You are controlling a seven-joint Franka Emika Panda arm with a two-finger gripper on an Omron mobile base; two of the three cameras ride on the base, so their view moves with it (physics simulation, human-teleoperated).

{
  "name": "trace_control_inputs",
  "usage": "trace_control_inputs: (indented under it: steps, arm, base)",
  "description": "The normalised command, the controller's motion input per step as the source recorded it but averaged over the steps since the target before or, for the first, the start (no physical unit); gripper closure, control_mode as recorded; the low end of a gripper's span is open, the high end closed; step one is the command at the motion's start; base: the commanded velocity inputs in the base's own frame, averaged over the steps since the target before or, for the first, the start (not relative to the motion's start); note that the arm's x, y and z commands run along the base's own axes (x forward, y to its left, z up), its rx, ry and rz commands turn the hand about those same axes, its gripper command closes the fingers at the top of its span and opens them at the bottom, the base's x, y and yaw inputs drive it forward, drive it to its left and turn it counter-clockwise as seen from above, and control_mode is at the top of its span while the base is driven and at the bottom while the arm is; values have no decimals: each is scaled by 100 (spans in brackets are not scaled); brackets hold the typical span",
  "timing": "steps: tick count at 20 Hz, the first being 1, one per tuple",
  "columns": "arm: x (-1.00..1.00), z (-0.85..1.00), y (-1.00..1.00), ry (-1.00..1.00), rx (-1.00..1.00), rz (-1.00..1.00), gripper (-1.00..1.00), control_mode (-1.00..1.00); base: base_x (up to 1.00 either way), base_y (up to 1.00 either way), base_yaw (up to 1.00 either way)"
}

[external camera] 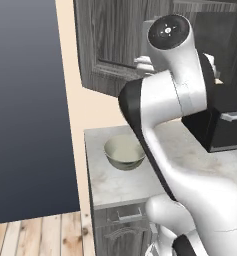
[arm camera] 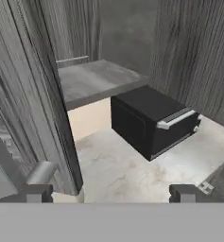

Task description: Open the cabinet and setup a tea strainer by placing it in the bowl upright.

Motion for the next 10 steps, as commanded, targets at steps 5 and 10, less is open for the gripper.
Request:
trace_control_inputs:
  steps: [5, 10]
  arm:
    - [1, -29, -97, 11, 79, 18, -100, -100]
    - [46, -18, -19, 25, 62, 21, -100, -100]
  base:
    - [0, 0, 0]
    - [0, 0, 0]
